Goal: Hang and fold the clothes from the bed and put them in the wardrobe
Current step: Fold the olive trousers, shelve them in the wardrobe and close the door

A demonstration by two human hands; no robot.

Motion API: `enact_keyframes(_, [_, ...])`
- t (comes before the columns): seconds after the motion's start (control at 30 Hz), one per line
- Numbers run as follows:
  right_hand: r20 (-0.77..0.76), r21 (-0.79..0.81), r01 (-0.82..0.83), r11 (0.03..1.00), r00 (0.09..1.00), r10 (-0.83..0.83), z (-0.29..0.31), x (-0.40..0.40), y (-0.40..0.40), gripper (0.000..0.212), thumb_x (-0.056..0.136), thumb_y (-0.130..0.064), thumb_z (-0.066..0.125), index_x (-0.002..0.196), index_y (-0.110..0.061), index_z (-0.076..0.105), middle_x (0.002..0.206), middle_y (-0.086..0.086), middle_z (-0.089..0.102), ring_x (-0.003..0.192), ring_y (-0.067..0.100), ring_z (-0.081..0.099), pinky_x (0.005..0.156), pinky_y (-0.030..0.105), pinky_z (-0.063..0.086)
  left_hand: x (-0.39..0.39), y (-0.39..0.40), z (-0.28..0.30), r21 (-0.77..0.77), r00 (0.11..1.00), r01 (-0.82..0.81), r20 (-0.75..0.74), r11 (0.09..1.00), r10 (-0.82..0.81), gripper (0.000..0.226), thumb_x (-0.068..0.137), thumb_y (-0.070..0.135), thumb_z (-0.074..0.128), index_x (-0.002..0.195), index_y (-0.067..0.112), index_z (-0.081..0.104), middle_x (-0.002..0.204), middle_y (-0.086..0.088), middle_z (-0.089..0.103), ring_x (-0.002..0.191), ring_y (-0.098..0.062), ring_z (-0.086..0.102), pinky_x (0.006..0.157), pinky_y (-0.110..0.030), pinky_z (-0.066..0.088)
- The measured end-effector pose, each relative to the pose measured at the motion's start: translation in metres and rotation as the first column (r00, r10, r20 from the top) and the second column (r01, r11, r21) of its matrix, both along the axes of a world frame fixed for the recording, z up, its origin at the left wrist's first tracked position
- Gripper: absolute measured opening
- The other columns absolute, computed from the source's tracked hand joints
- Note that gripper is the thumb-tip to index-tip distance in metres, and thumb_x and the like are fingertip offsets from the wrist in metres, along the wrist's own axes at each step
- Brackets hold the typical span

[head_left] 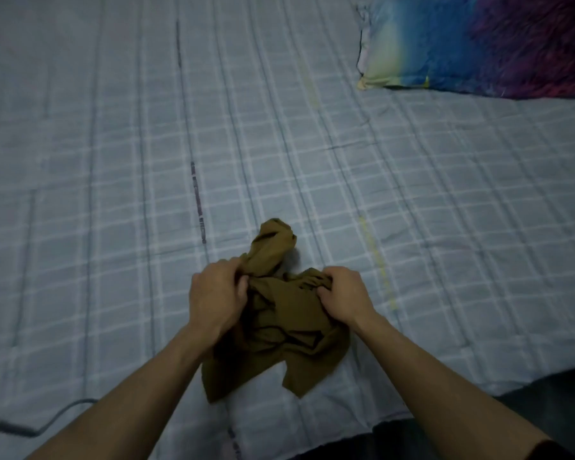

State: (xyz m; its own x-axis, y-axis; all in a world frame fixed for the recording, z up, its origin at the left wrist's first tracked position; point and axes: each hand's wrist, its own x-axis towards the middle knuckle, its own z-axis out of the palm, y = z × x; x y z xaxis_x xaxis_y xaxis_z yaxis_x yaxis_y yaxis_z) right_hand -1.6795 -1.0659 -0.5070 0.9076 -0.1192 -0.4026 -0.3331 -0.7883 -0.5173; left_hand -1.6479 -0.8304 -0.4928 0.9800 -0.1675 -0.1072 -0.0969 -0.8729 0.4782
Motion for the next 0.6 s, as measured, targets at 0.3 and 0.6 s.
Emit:
enact_keyframes(0.3, [0.448,0.244,0.015,0.97,0.885,-0.127,0.171,0.068,-0.015,0.007,0.082,-0.007,0.063,0.082,-0.014,0.064,0.073,-0.006,0.062,0.068,0.003,0.055,0.06,0.011,0.037,0.05,0.034,0.201,-0.334,0.886,-0.301,0.248,0.893,0.391,0.009,0.09,0.013,0.066,0.084,0.019,0.068,0.078,0.005,0.067,0.077,-0.015,0.063,0.072,-0.032,0.05])
enact_keyframes(0.6, [0.691,0.24,0.016,0.971,0.699,-0.183,0.313,0.11,-0.031,0.008,0.083,-0.01,0.062,0.076,-0.013,0.063,0.065,0.0,0.06,0.061,0.013,0.053,0.052,0.013,0.036,0.037,0.098,0.332,-0.424,0.637,-0.491,0.42,0.761,0.646,0.004,0.088,0.016,0.07,0.089,0.012,0.071,0.079,-0.002,0.066,0.077,-0.02,0.061,0.073,-0.029,0.042])
